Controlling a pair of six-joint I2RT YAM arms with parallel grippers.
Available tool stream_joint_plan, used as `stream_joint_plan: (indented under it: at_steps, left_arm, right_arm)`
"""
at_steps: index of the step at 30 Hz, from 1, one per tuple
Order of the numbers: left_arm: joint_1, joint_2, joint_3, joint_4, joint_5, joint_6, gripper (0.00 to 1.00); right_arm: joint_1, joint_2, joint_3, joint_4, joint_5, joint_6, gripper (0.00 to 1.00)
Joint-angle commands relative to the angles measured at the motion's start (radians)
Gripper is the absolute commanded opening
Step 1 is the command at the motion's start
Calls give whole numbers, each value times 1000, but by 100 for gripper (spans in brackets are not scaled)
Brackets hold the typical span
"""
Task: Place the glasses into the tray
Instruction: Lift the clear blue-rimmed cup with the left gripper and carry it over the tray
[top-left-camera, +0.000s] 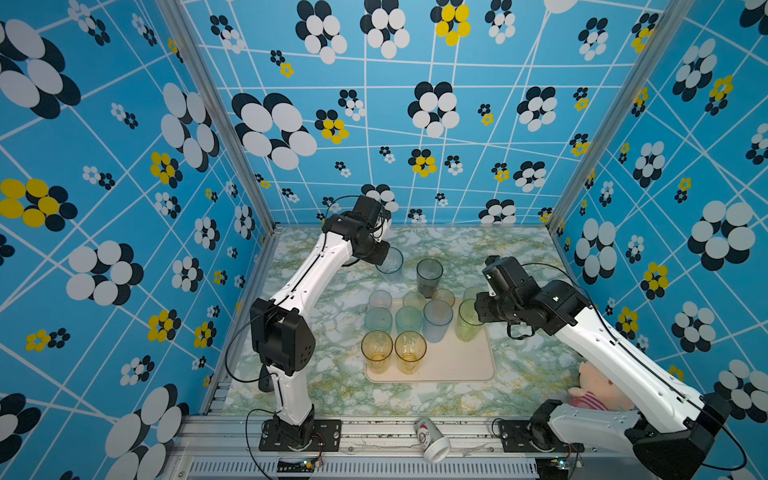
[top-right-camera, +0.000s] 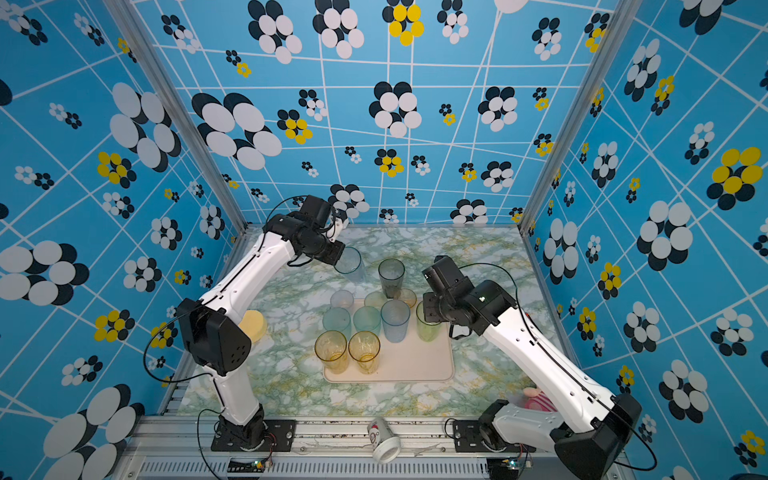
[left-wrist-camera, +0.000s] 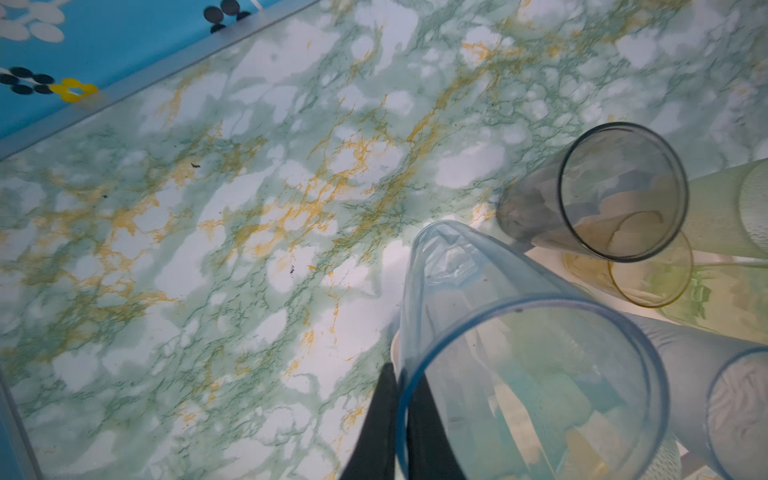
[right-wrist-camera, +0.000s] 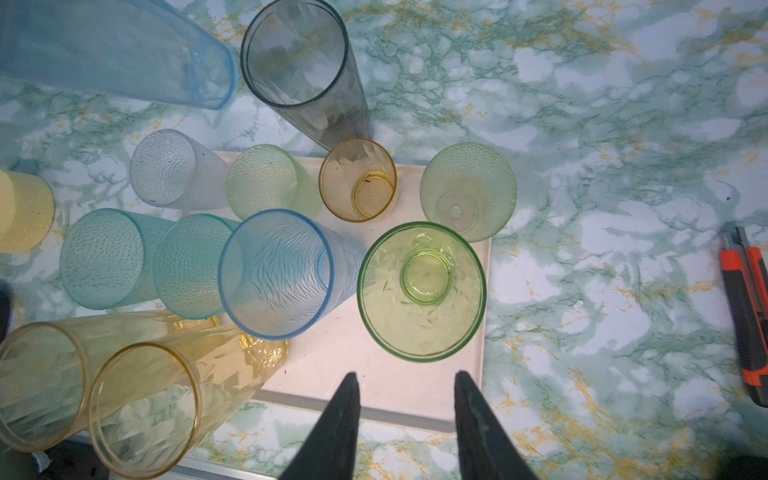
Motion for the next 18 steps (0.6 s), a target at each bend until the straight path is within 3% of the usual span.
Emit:
stream_joint_plan:
  at_steps: [1, 10, 18]
  left_arm:
    - [-6, -100, 31, -46, 51, 19, 5]
    - [-118, -318, 58, -176, 152, 74, 6]
    - [-361, -369, 58, -259, 153, 118, 7]
  right_arm:
    - [-14, -32, -10, 7, 13, 15, 40]
    - [-67, -134, -33, 53, 50, 44, 40]
    - [-123, -175, -19, 49, 68, 69, 39]
